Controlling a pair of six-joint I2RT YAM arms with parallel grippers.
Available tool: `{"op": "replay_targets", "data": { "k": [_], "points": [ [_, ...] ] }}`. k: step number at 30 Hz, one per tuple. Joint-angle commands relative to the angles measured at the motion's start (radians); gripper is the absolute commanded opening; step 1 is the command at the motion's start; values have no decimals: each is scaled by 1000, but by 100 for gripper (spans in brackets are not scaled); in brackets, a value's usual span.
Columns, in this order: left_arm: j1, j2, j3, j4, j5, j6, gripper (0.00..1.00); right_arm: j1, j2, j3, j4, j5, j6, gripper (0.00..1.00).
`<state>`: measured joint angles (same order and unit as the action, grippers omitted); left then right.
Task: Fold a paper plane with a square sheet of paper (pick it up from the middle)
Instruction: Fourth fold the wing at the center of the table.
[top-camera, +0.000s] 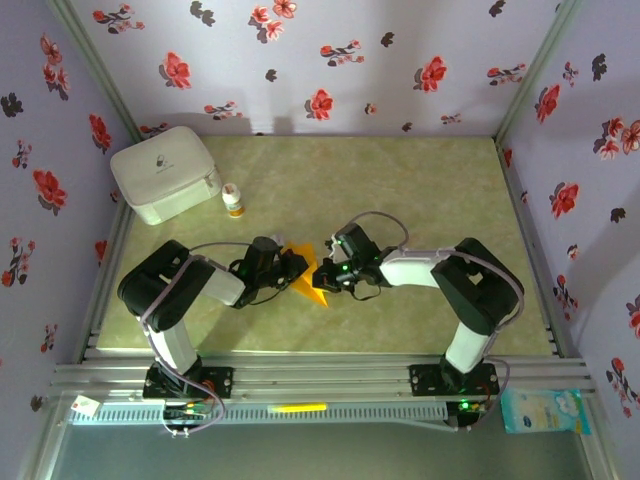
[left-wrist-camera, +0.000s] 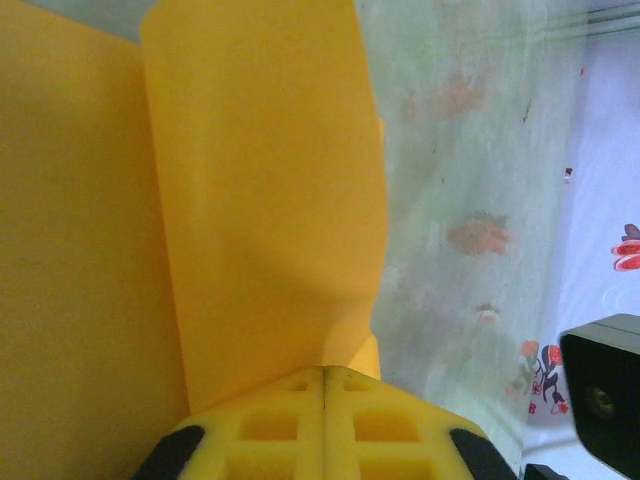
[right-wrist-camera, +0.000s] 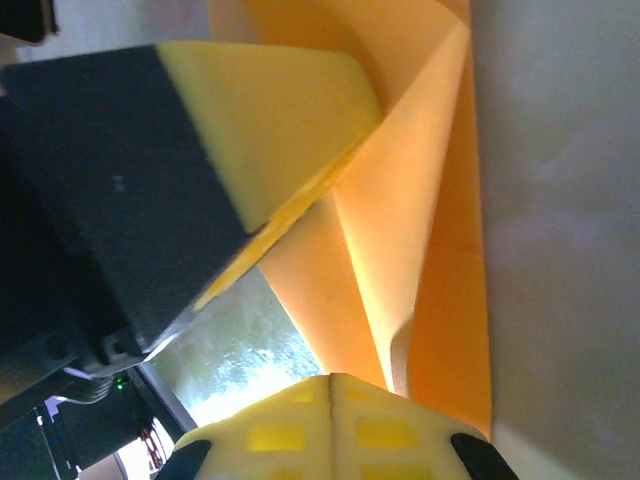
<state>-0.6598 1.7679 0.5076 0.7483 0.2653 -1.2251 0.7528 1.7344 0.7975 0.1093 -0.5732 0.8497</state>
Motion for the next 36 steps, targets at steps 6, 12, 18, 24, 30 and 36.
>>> {"op": "replay_targets", "data": {
  "k": [6,12,18,24,30,36],
  "points": [
    [13,51,-40,-131,-48,-1,0,6,27,-58,34,-8,16,1],
    [14,53,-38,-132,-49,-1,0,6,9,-103,40,-7,16,2],
    [15,50,-35,-134,-48,-4,0,7,-2,-135,33,-4,12,2],
    [15,-22,-6,-137,-9,24,2,8,0,-130,-47,38,-29,0],
    [-1,-154,57,-308,8,93,3,7,7,-110,-69,53,-36,0],
    [-35,-224,116,-503,21,140,1,7,10,-103,-80,64,-37,0]
  ]
}}
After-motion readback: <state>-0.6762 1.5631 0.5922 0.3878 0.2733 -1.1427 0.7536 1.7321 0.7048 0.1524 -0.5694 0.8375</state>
